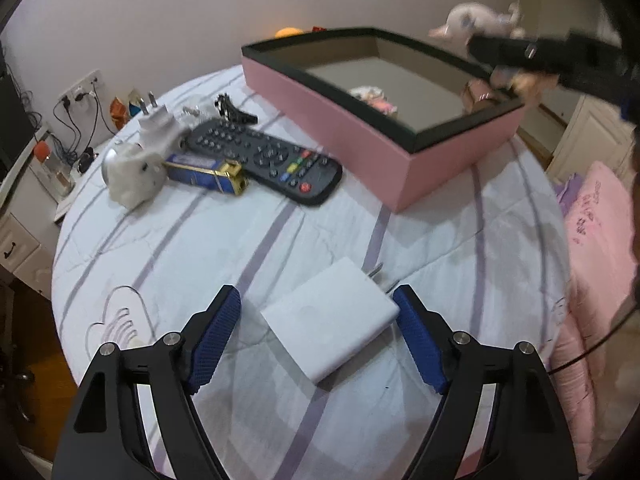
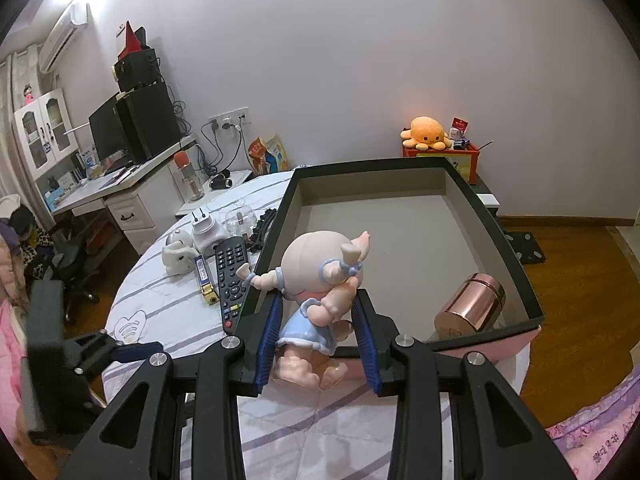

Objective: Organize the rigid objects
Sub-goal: 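Carry the charger and doll over the pink box and release both inside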

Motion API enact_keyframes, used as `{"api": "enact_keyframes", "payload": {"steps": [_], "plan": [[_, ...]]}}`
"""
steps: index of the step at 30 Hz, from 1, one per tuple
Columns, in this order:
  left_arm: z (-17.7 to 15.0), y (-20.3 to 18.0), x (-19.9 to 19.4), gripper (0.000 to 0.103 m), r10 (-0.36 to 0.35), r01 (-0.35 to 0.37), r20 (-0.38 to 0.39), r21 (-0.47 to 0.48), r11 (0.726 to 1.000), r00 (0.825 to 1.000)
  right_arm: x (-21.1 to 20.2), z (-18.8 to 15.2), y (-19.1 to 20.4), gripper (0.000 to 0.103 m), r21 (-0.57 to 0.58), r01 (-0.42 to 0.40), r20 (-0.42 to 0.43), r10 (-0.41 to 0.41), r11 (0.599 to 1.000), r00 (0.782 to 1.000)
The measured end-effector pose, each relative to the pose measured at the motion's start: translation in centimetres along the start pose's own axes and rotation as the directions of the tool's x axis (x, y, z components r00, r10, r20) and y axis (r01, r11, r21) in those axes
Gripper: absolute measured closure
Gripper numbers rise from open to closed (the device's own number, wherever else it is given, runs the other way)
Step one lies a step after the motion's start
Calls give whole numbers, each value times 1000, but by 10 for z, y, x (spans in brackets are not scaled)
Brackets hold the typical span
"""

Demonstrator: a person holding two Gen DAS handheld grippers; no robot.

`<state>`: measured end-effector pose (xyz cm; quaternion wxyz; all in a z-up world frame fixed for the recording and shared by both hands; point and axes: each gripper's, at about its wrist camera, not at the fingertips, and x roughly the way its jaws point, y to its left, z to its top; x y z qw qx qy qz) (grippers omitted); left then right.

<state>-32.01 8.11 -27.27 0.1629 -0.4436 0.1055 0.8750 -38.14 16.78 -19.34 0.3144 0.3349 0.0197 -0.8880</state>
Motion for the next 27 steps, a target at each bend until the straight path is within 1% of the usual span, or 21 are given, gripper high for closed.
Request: {"api": "enact_keyframes", "payload": {"steps": [1,3,4,8,11,14,16,21,24,27], "plan": [[-1,0,4,23,2,-2,-5,-11,1000,1000,-1,0,0,66,-1,2,0,-2,1000,1000],[-1,4,2,36,-6,7,21,-55,998,1000,-3,0,0,66,0,5,2,-5,1000,1000],[0,5,1,39,-5,6,20,-66,998,1000,-3,0,-1,66,-1,7,2,-7,1000,1000],[5,5,1,39,-4,5,21,-69,998,1000,-3,-1,-1,66,-2,7,-1,-7,1000,1000],[7,6,-4,39,-19,21,30,-76,997,999,-3,-1,-1,66,-4,6,-3,-6,1000,1000],[15,6,-15,39,-19,23,57,-68,997,998,-3,0,0,66,-6,7,-1,-7,1000,1000],[23,7,-25,39,-21,27,89,-67,997,996,-2,2,0,66,-7,7,1,-7,1000,1000],[53,9,-40,39,-10,18,143,-53,998,990,2,9,-4,66,-17,15,3,-15,1000,1000],[79,9,-43,39,2,6,174,-45,999,985,5,16,-8,66,-22,21,4,-21,1000,1000],[100,9,-42,39,-12,20,195,-41,999,981,12,25,-14,66,-29,30,3,-30,999,1000]]}}
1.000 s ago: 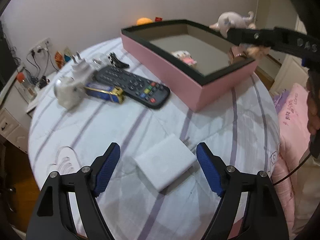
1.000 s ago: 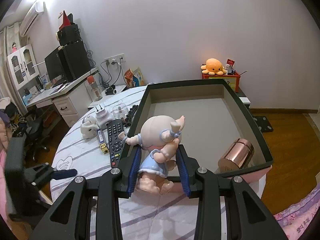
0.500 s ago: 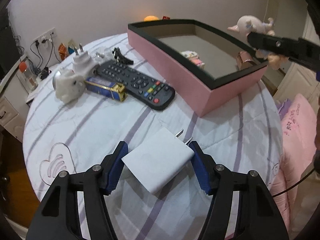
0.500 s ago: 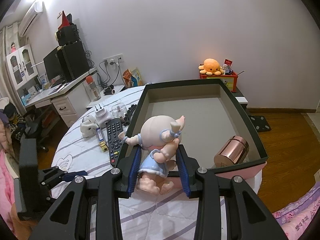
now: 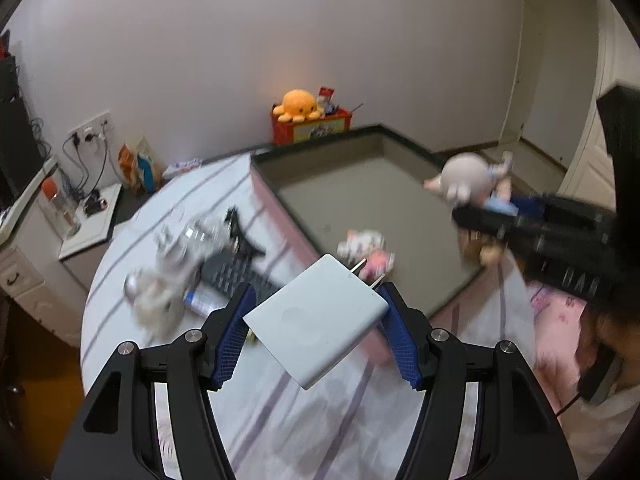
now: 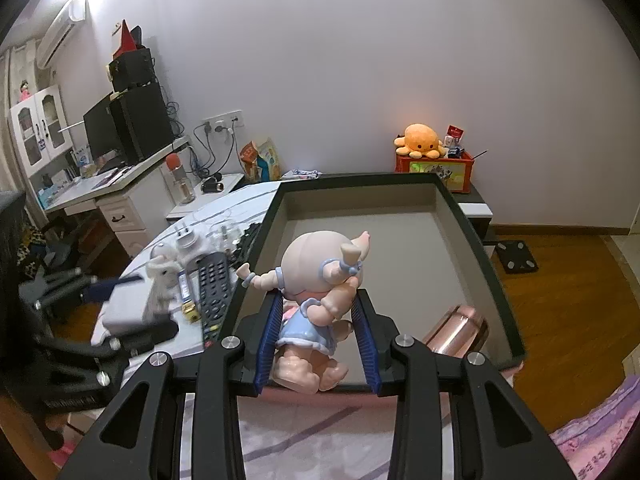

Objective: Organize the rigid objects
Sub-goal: 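Carry the charger and doll over the pink box and release both inside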

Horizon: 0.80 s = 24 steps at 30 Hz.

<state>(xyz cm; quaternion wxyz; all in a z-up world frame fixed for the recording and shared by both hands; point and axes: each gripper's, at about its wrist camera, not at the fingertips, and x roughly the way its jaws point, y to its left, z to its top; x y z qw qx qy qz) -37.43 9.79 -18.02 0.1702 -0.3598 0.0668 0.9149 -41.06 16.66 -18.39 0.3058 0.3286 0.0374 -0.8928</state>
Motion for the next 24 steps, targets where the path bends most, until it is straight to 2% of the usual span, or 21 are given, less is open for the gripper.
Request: {"api": "enact_keyframes", "payload": {"steps": [5,10,16,24], "plan": [[34,-1,26,39,-25,25,0,-4,1000,1000,15,11,-12,66,-6,17,-13,-17,1000,1000],[59,-1,66,39,-44,44,-42,-1,999,998,41,22,-29,66,-8,42,-54,-42,999,998],[73,-4,111,39,-53,54,-111,9,998,992,75,28,-40,66,-30,54,-126,-58,998,990],[78,-16,155,39,-5,15,-188,52,999,982,104,29,-52,66,-38,63,-203,-69,997,977]]}}
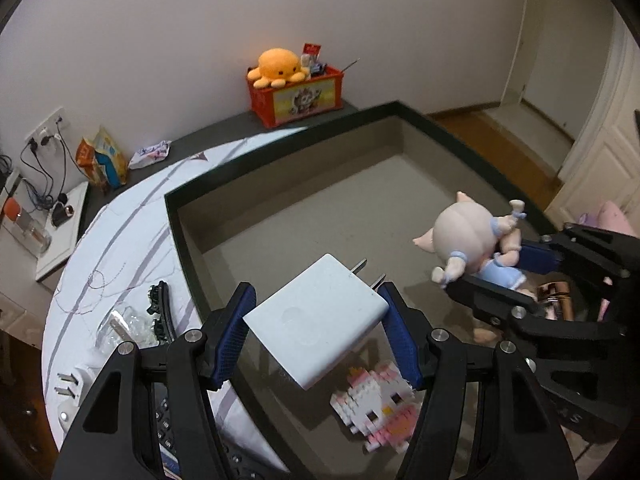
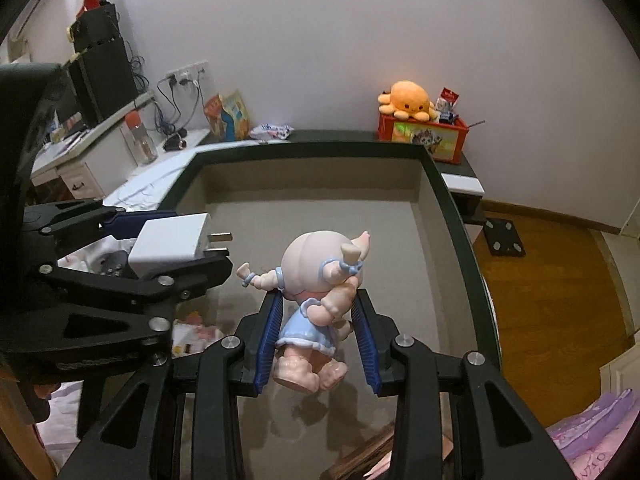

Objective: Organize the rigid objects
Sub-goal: 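Carry the charger and doll over the pink box and release both inside, then withdraw both tools and move the right tool toward the TV remote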

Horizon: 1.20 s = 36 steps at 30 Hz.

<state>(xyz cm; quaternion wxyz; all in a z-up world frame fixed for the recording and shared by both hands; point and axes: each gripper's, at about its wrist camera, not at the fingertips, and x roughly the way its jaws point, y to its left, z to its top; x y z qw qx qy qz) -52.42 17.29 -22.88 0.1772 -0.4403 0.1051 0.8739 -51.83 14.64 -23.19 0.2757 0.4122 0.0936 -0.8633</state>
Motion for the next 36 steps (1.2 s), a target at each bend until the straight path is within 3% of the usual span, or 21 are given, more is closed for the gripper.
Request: {"api": "enact_keyframes", "payload": {"steps": [6,9,15,19,20,22,26,29,36], "plan": [[-3,-3,6,38,15,-15,-13,6,1000,1000,2,-3,-4,66,14,-5,-4,5,1000,1000],[-3,1,2,31,6,-6,-15,-33,999,1000,-6,-1,-5,62,30,-11,7,11,999,1000],[-14,3,-30,25,-26,28,36,-58,998,999,-32,-6,-2,57,33,-2,42,1,999,999],[-31,10,-72,22,-70,80,108,-92,993,992,-60,-15,9,56,33,-13,89,10,999,996],[-38,12,-82,20,-72,84,127,-94,992,989,-68,-18,13,55,31,-16,102,13,999,995],[-55,19,-106,18,-53,73,168,-113,991,984,-88,-25,23,43,26,-25,142,21,999,990],[-93,37,-146,11,-11,49,223,-166,985,975,-121,-42,48,38,6,-51,207,49,999,977],[-123,53,-167,5,41,12,236,-218,976,971,-135,-53,70,26,-8,-73,242,73,997,968],[-180,78,-190,4,99,-41,208,-267,963,973,-136,-76,127,24,-44,-127,245,134,991,960]]}}
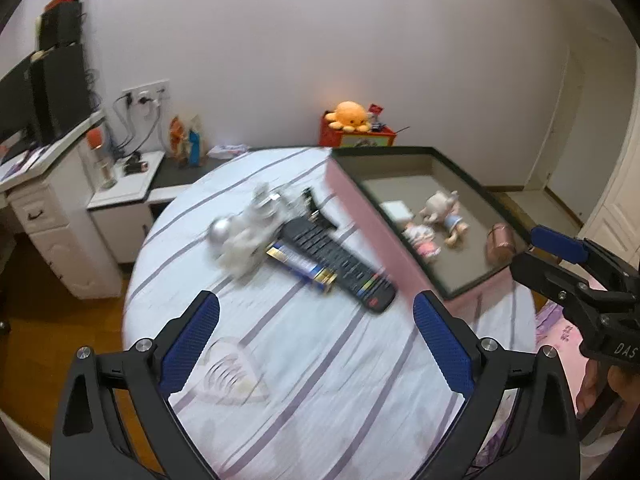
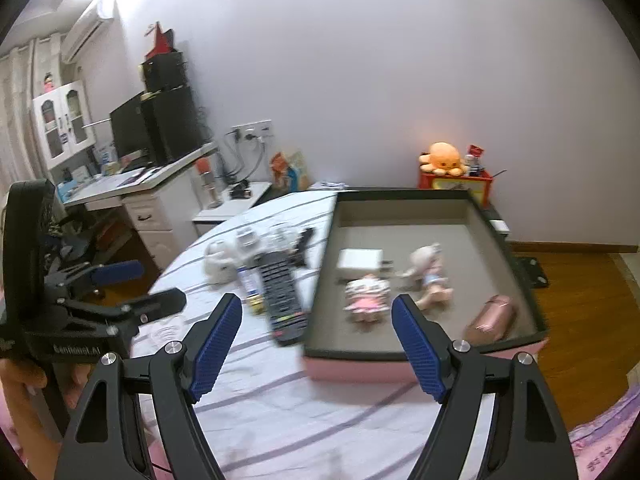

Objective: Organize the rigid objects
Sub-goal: 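Withdraw both tools and move the right tool toward the TV remote, then grasp the gold-and-blue battery pack with the right tool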

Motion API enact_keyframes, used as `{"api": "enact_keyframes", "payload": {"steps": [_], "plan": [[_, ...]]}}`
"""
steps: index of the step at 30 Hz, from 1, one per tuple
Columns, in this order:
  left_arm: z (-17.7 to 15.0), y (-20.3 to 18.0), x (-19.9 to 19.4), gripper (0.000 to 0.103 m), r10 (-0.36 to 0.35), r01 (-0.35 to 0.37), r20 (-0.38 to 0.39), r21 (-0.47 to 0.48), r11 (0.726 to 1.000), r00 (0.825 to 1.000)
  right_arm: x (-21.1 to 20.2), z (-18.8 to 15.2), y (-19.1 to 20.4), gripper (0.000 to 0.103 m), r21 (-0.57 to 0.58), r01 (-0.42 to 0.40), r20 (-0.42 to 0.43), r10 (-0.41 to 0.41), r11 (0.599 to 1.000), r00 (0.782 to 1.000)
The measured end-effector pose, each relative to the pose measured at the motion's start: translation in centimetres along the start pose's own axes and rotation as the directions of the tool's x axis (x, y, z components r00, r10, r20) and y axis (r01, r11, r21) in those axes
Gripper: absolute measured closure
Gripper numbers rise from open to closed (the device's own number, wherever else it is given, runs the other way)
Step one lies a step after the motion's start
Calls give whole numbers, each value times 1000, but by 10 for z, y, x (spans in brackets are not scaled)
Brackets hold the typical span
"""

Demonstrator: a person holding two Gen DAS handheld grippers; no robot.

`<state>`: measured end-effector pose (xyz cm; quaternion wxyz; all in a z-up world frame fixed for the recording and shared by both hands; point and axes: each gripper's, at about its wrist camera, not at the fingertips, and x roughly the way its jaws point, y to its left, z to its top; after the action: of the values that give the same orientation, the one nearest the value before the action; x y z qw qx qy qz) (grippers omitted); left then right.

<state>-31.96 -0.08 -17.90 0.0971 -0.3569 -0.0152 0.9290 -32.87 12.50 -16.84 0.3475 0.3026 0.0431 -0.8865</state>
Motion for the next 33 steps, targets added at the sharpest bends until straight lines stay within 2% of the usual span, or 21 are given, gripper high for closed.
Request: {"api": "enact_keyframes", "payload": {"steps": [5,9,18,26,31,33], "plan": [[-20,23,-11,4,16,-16,-11,-5,1000,1000,17,-13,33,24,-35,-13,-25,12,999,1000],[-29,42,-9,4,60,-60,-28,-21,998,998,39,-19,55,24,-77,0,-33,-3,997,999],[-33,76,11,4,71,-74,-57,-66,995,996,103,-18,75,25,-142,12,-125,-30,990,992],[-30,93,31,4,65,-72,-79,-86,994,995,151,-16,72,36,-142,-5,-203,-24,990,979],[-28,94,43,4,54,-61,-96,-77,995,994,166,-17,70,53,-136,-15,-238,-18,991,971],[-27,94,47,4,46,-54,-99,-77,996,994,166,-17,70,54,-134,-17,-236,-15,991,972]]}}
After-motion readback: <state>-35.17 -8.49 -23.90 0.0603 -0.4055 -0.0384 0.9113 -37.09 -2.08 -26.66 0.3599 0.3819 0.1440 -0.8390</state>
